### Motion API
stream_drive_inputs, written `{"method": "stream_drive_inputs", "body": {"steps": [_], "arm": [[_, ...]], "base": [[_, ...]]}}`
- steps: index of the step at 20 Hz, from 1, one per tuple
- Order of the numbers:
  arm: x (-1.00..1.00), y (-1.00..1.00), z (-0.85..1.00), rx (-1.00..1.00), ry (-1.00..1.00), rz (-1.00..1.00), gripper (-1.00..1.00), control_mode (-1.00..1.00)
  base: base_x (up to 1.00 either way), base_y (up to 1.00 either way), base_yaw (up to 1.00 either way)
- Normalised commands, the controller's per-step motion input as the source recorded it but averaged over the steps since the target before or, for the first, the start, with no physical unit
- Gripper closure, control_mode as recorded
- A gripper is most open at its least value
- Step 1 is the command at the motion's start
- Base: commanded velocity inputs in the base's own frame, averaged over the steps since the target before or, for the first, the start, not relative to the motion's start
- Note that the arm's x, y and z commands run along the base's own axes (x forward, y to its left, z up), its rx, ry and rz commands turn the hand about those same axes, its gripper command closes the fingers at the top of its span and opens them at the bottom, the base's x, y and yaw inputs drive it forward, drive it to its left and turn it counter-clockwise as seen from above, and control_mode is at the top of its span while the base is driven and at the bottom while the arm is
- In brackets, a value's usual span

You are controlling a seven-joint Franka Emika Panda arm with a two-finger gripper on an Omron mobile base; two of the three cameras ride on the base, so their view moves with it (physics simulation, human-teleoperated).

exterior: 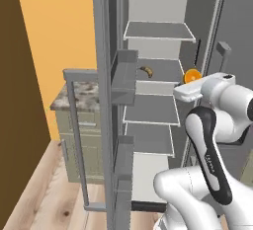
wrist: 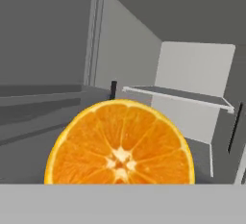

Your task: Retrieve the orange and banana from the fridge and place them into the bowl on the dining table.

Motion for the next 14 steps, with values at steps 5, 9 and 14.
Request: {"method": "stream_drive_inputs", "body": {"steps": [5,9,14], "arm": [[0.0,0.0,0.0,0.0,0.0,0.0,1.0,1.0],[0.0,0.0,0.0,0.0,0.0,0.0,1.0,1.0],[0.0,0.0,0.0,0.0,0.0,0.0,1.0,1.0]], "base": [[-0.81,0.0,-0.09],[-0.79,0.0,-0.3],[-0.64,0.0,-0.41]]}}
